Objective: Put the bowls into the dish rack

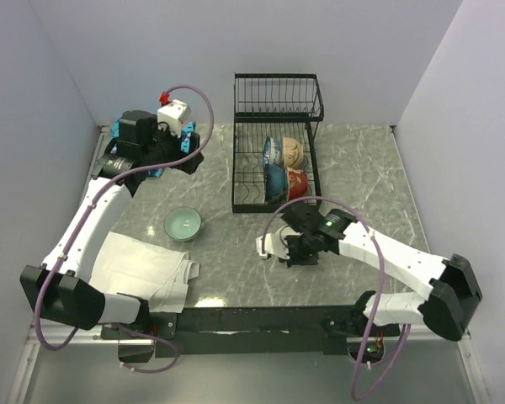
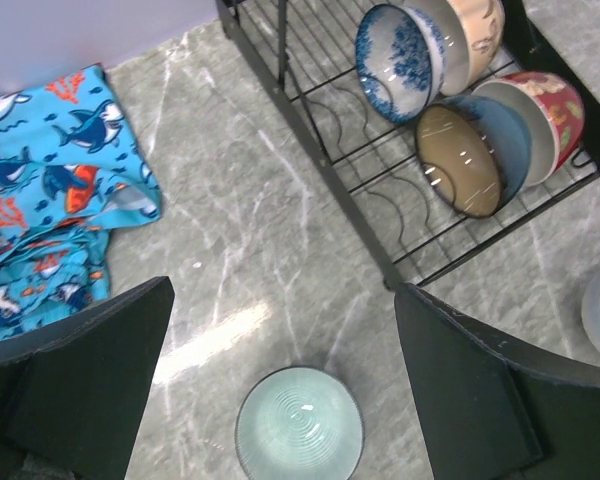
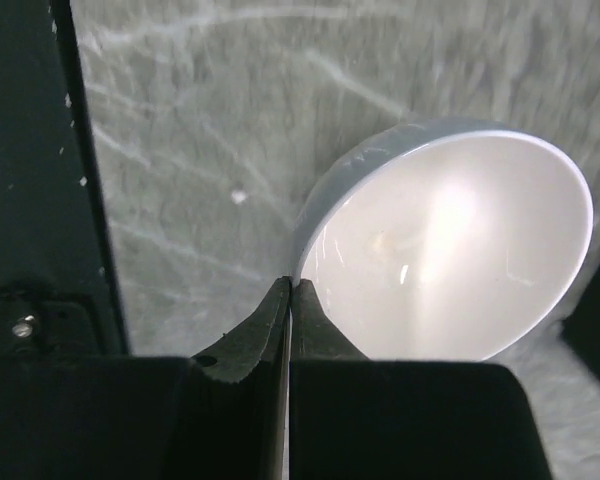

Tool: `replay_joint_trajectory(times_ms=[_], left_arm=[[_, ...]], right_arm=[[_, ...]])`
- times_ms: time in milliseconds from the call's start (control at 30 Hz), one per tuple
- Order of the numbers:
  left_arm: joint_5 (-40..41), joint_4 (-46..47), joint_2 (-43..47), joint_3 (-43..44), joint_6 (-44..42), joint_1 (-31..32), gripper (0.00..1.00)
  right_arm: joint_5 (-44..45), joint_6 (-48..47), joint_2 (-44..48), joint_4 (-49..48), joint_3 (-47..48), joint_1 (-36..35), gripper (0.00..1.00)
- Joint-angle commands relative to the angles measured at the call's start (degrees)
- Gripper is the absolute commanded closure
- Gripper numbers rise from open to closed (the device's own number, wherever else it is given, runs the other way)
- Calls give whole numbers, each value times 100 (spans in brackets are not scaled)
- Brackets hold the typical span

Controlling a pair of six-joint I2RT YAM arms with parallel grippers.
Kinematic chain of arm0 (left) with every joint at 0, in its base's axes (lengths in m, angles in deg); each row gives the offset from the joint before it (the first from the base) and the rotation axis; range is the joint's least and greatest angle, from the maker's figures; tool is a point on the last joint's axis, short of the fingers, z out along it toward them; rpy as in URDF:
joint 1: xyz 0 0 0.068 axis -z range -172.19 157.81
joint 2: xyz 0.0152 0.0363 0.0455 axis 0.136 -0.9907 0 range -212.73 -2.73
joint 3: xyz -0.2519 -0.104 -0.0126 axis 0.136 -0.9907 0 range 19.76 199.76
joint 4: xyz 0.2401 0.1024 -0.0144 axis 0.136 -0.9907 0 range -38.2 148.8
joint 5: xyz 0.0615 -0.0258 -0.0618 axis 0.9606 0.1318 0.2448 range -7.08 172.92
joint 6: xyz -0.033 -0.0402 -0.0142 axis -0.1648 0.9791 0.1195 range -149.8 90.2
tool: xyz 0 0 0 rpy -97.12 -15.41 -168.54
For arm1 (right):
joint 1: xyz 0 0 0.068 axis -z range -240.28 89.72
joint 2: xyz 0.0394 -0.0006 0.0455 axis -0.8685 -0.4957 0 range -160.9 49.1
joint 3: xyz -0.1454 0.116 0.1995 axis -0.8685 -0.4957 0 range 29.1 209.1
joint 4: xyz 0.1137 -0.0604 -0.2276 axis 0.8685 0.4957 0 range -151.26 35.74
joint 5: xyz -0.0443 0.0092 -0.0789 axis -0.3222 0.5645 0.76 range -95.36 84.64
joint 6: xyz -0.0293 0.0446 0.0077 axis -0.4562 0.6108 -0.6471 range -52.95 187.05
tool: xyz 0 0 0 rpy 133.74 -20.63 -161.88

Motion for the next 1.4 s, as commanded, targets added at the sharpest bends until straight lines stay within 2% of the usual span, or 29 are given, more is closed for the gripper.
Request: replay_joint_trajectory(times_ms=[0, 233, 533, 633, 767, 867, 1067, 1200, 1267, 1367], left_arm=[[92, -85, 491, -196, -282, -55, 1], [162, -181, 843, -565, -353, -64, 1], [22, -181, 756, -609, -318, -64, 1], [-31, -155, 729, -618, -291, -64, 1], [-75, -137, 650, -592, -247, -81, 0], [-101, -137, 607, -557, -221, -90, 1], [-337, -190, 667, -495, -414, -99, 1], [-776, -269, 790, -705, -581, -90, 1], [-892, -155, 983, -1055, -791, -81, 1], [-1111, -154, 1177, -1320, -1169, -29, 2]], right_arm=[[374, -459, -378, -771, 512, -328, 100], [550, -645, -941, -1151, 608, -592, 100], [594, -689, -1187, -1309, 512, -654, 100], [603, -671, -1187, -1370, 450, -662, 94], [655, -574, -1135, -1510, 354, -663, 76], [673, -583, -1126, -1529, 292, -654, 75], [638, -688, -880, -1318, 266, -663, 54], [243, -741, -511, -993, 257, -654, 50], [6, -662, -301, -853, 239, -636, 44], [-267, -557, -63, -633, 335, -549, 43]])
